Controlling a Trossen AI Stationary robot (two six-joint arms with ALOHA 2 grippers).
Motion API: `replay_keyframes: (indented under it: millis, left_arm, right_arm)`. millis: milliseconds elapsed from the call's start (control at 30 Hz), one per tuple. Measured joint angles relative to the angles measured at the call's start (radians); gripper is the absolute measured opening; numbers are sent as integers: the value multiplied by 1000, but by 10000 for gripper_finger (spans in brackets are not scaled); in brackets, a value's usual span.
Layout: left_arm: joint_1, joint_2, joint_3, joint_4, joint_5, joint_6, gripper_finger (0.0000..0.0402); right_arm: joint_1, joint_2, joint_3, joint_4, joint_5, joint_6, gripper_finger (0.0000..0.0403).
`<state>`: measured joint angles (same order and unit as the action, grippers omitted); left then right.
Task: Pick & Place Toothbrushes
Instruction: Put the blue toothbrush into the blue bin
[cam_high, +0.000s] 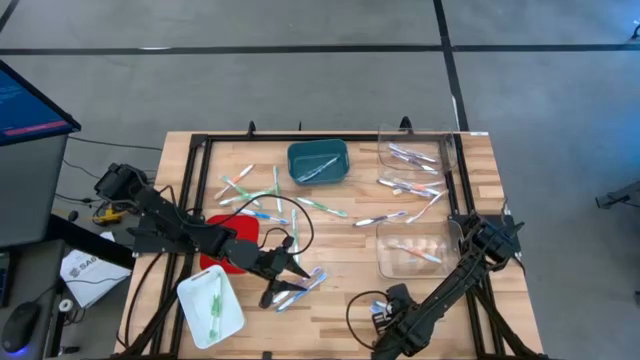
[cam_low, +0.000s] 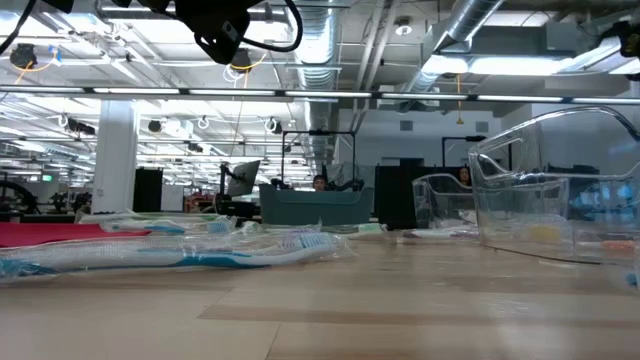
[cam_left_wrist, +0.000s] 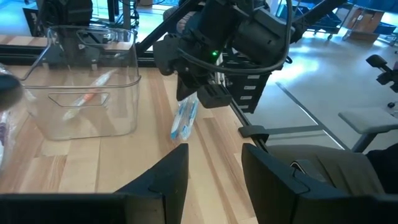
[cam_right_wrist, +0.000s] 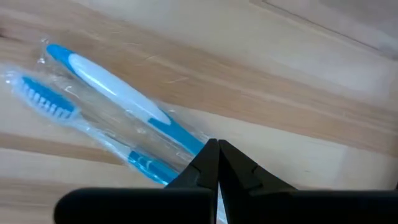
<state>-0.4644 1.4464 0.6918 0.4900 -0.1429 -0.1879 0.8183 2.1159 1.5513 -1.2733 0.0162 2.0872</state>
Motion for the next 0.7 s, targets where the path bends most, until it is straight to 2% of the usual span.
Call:
replay_keyframes:
  millis: [700]
  left_arm:
    - [0,0,0,0,-1,0,145]
  right_arm:
    - [0,0,-19,44,0,8,0]
